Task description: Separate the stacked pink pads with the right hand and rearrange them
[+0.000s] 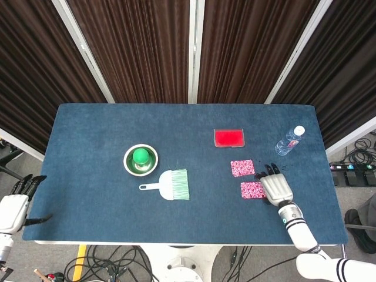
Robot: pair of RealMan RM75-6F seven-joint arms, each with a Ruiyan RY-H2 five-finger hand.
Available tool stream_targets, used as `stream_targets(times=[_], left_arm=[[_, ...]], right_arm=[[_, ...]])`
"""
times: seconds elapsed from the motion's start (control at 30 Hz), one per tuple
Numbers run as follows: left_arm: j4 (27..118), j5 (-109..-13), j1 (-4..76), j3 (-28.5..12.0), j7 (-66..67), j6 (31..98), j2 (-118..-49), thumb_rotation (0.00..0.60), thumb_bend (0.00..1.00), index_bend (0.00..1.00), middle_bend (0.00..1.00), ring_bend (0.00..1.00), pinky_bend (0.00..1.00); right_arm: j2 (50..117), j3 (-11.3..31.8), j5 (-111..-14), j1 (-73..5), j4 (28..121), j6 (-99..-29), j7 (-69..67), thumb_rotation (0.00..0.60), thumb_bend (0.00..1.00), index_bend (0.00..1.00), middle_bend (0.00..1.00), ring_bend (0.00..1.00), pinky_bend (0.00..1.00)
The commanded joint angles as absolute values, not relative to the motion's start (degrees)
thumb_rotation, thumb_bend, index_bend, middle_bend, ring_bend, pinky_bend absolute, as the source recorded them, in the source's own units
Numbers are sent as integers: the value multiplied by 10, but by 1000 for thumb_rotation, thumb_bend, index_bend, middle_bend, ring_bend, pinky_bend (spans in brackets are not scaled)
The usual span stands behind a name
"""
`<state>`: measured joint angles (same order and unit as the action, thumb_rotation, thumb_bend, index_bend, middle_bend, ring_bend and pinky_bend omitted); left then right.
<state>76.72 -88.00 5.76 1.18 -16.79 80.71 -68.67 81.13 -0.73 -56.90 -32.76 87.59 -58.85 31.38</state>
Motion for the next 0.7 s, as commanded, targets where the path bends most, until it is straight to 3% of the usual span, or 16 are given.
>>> stream_targets(times=[0.03, 0.7], left_arm=[[765, -881, 58, 13, -169, 806, -688, 600, 0, 106, 110, 12, 117], [755, -891, 60, 19, -185, 808, -688, 600, 0, 106, 106, 12, 116]], right_arm=[[822, -6, -575, -323, 861, -582, 304, 600, 101, 283, 293, 51, 0], [837, 7, -564, -332, 857, -555, 318, 600, 101, 283, 297, 55, 0]])
